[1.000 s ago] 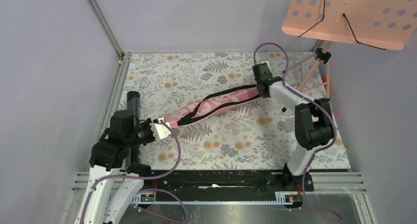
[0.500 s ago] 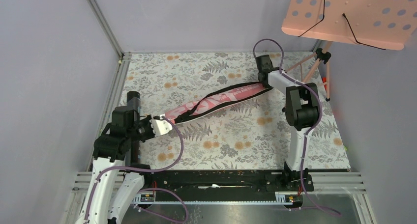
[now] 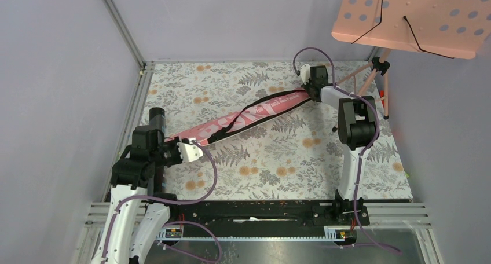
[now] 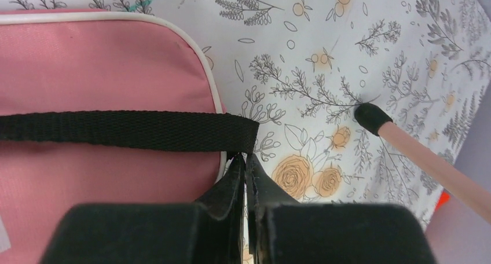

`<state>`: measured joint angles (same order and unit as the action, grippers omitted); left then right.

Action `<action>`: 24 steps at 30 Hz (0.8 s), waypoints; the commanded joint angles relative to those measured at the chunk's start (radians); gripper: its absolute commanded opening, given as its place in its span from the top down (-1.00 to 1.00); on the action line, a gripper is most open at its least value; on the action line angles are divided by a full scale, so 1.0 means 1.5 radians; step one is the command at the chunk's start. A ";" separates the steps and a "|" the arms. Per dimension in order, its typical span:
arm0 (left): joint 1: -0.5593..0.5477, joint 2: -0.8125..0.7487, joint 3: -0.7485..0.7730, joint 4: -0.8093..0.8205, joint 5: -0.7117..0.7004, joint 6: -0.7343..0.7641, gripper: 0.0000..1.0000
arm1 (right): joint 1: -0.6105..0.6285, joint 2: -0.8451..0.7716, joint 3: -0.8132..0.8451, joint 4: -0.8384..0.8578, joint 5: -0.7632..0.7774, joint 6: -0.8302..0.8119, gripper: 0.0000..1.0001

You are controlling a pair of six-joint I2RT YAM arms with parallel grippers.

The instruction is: Pack up the badminton gear

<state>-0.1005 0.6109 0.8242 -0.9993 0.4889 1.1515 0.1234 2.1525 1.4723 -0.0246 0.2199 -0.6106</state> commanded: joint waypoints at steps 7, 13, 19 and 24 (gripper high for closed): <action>0.030 -0.026 -0.013 -0.071 0.012 0.028 0.16 | -0.086 -0.144 -0.068 0.012 -0.112 -0.034 0.31; 0.029 -0.038 -0.007 -0.073 0.044 -0.005 -0.97 | 0.021 -0.235 -0.118 -0.091 -0.136 -0.108 -0.33; 0.029 -0.053 0.043 -0.129 0.130 -0.035 -0.97 | 0.071 -0.280 -0.093 -0.146 -0.209 -0.076 -0.71; 0.029 -0.058 0.053 0.143 0.166 -0.420 -0.97 | 0.138 -0.321 -0.086 -0.134 -0.235 -0.031 -0.99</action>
<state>-0.0612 0.5346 0.8742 -1.1419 0.6315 1.0012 0.2646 1.7504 1.2995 -0.2089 -0.0669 -0.7170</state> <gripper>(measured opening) 0.985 0.990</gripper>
